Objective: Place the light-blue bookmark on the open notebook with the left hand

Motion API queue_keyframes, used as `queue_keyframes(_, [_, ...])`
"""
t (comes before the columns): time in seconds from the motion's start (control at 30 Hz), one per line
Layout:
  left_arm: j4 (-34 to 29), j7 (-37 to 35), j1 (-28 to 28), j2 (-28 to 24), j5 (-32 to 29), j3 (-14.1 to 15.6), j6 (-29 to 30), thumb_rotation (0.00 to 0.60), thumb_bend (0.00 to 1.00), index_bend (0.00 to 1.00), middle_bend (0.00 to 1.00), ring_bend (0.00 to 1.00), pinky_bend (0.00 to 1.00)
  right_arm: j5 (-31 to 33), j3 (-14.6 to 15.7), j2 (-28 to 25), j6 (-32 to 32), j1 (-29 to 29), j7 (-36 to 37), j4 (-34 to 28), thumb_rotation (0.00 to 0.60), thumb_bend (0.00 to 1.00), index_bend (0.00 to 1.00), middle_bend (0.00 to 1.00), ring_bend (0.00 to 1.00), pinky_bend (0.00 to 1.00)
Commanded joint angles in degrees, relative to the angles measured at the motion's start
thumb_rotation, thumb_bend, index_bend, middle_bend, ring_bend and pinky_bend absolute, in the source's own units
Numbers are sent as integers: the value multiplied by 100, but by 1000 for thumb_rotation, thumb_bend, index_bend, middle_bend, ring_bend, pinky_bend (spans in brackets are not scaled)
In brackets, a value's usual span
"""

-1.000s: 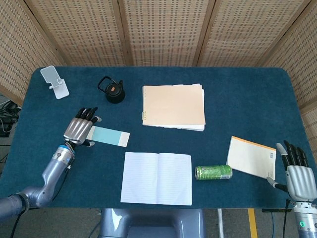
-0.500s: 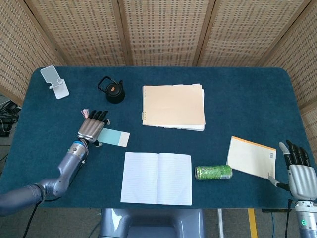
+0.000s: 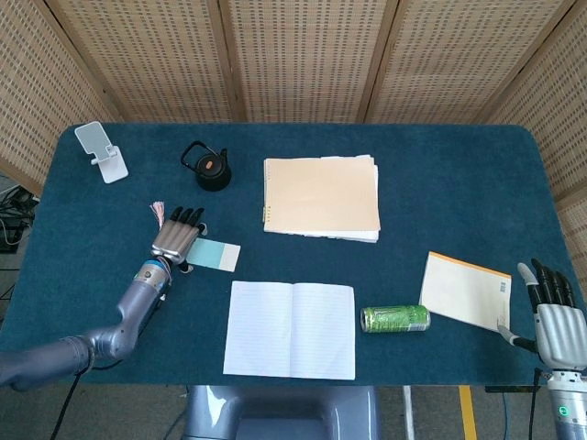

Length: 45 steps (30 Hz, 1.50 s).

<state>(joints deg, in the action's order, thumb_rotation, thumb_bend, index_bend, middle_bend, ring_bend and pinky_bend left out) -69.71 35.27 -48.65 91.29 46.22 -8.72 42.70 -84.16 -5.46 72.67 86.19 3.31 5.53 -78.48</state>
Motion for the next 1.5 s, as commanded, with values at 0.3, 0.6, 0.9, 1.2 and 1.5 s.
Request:
queue_keyframes(0.3, [181, -38, -145, 150, -136, 100, -15, 600, 46, 313, 0, 0, 0, 17, 1, 18, -27, 7, 8, 35, 600, 121, 13, 0, 0, 0])
queue_keyframes(0.6, [342, -72, -216, 245, -220, 173, -17, 600, 48, 330, 0, 0, 0, 42, -2, 32, -56, 14, 18, 68, 600, 122, 13, 0, 0, 0])
queue_keyframes(0.9, [395, -122, -246, 274, -240, 219, -26, 600, 133, 428, 0, 0, 0, 44, 0, 36, -59, 15, 11, 69, 600, 122, 16, 0, 0, 0])
queue_keyframes(1.2, [316, -187, -239, 245, -173, 260, 43, 600, 194, 485, 0, 0, 0, 23, 6, 32, -49, 16, 17, 63, 600, 121, 16, 0, 0, 0])
queue_keyframes(1.5, [40, -342, -225, 91, 187, 227, 273, 600, 193, 458, 0, 0, 0, 20, -2, 13, -21, 8, 25, 42, 600, 122, 24, 0, 0, 0])
